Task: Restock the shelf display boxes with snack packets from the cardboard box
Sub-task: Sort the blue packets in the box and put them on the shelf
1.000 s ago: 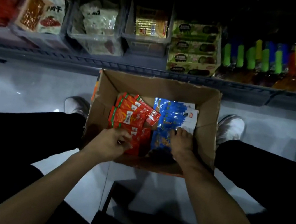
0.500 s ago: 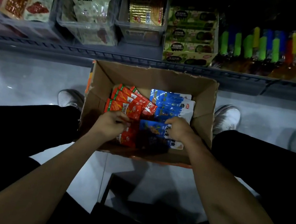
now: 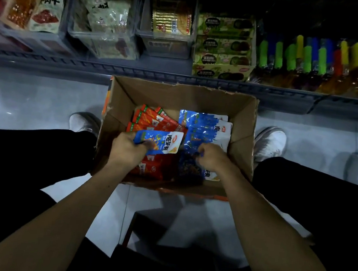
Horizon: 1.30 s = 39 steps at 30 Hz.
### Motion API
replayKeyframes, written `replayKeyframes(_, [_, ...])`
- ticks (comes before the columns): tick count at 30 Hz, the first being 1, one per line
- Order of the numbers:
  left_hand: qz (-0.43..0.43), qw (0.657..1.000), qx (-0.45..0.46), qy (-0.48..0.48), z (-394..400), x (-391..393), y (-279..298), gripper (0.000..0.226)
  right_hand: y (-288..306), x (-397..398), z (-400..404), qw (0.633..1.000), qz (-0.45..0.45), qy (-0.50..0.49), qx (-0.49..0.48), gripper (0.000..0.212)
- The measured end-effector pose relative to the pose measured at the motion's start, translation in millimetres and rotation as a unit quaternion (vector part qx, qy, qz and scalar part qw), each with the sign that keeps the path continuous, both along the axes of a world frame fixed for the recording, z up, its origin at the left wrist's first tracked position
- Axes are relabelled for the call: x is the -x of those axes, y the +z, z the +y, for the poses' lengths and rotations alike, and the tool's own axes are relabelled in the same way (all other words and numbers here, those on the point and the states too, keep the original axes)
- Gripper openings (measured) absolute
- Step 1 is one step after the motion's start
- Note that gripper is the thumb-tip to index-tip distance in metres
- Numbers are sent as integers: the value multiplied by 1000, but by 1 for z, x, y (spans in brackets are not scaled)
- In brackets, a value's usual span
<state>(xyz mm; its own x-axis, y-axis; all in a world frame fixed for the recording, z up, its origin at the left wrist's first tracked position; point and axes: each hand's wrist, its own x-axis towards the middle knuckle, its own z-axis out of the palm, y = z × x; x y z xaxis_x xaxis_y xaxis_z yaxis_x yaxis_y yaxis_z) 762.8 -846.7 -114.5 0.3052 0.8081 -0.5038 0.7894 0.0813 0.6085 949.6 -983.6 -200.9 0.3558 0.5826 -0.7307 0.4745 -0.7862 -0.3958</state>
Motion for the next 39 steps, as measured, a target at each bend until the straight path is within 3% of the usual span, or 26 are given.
replayKeyframes(6, [48,998,20,-20,-4,14,0,22,-45,21,-27,985,-43,148,71,65])
replayKeyframes(9, [45,998,11,-38,-4,10,5,20,-42,17,-22,972,-68,205,94,63])
replayKeyframes(13, [26,999,14,-42,1,-1,8,22,-41,20,-19,981,-71,156,91,28])
replayKeyframes(16, [13,999,43,-19,9,-2,4,15,-30,12,-19,991,-50,96,78,25])
replayKeyframes(19, [-3,996,84,23,14,-2,2,2,-11,-6,-12,1000,-13,-18,-10,24])
replayKeyframes(23, [-34,982,161,95,18,-7,14,11,43,-26,5,968,114,-171,-142,14])
replayKeyframes(25, [-61,972,196,112,19,-8,25,3,74,-33,13,966,151,-144,-152,17])
replayKeyframes(29, [-174,945,260,96,11,-14,49,13,126,-34,24,973,141,-51,-174,22])
replayKeyframes(31, [-222,939,248,84,5,-17,58,20,145,-28,25,970,136,-38,-197,23])
replayKeyframes(34, [-260,938,213,88,3,-17,70,23,158,-19,25,930,162,-179,-278,20])
replayKeyframes(37, [-296,931,176,123,2,-19,80,14,163,-13,26,803,255,-441,-309,20])
replayKeyframes(38, [-309,926,169,133,0,-20,84,13,165,-10,25,769,289,-484,-300,27])
replayKeyframes(39, [-322,920,169,144,-1,-20,87,13,167,-6,22,765,301,-490,-289,32])
